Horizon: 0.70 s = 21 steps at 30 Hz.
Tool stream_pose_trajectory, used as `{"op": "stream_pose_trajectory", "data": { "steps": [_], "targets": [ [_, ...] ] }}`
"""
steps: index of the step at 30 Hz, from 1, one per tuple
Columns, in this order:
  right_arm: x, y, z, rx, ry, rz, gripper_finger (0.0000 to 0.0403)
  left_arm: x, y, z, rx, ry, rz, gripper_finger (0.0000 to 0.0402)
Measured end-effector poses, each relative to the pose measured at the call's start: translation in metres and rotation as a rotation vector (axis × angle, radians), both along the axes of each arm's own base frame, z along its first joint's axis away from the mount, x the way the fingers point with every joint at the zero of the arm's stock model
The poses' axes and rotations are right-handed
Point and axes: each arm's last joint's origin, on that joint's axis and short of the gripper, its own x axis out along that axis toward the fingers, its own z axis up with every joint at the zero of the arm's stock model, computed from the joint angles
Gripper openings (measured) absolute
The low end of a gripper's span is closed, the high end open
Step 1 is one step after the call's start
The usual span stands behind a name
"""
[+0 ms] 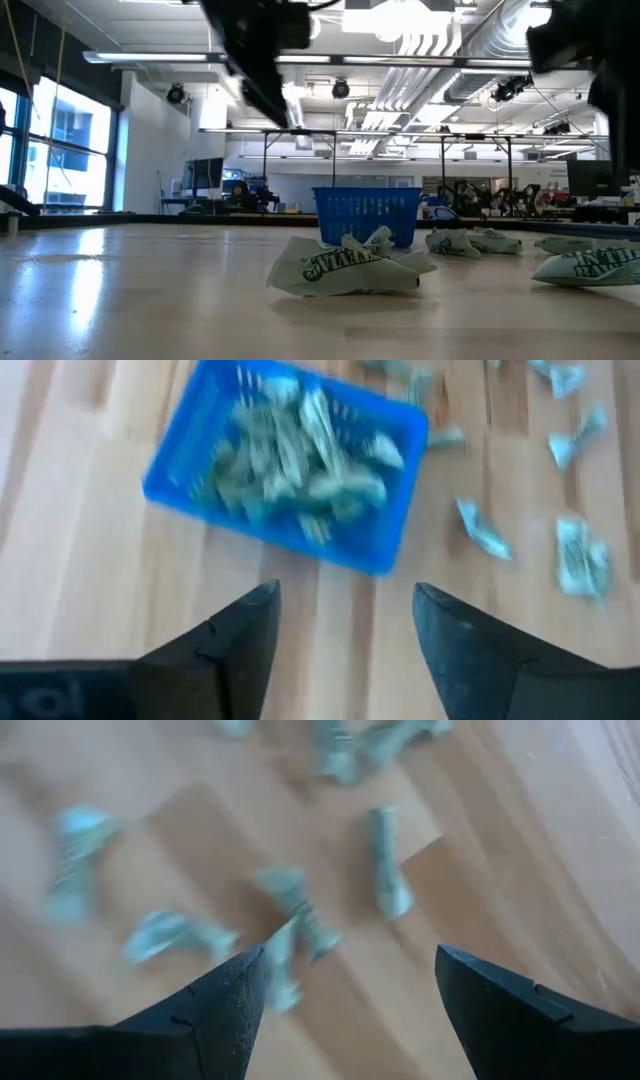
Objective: Pick and place Stevia / Truvia into bins
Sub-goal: Put the stevia packet into the blue basket
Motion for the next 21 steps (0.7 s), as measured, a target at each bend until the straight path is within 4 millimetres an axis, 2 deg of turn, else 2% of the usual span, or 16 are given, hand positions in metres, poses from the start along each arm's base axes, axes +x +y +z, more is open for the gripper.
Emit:
{"op": "stream_pose_trajectory", "data": {
  "steps": [2, 7, 14, 18, 21],
  "targets": [
    [0.002, -0.012, -0.016, 0.006, 0.004, -0.034, 0.0279, -0.014, -0.012, 0.005, -0.015, 0.055, 0.000, 0.0272],
    [0.003, -0.034, -0.046, 0.044, 0.000, -0.064, 0.0279, -0.047, -0.042, 0.017, -0.024, 0.063, 0.012, 0.0270],
    [0.002, -0.050, -0.066, 0.074, -0.016, -0.091, 0.0272, -0.061, -0.069, 0.021, -0.014, 0.036, 0.053, 0.0254],
    [0.001, -0.054, -0.073, 0.069, -0.033, -0.091, 0.0231, -0.061, -0.072, 0.020, 0.008, 0.033, 0.062, 0.0247],
    [0.000, -0.055, -0.075, 0.046, -0.053, -0.074, 0.0177, -0.061, -0.071, 0.020, 0.013, 0.032, 0.069, 0.0244]
  ]
}}
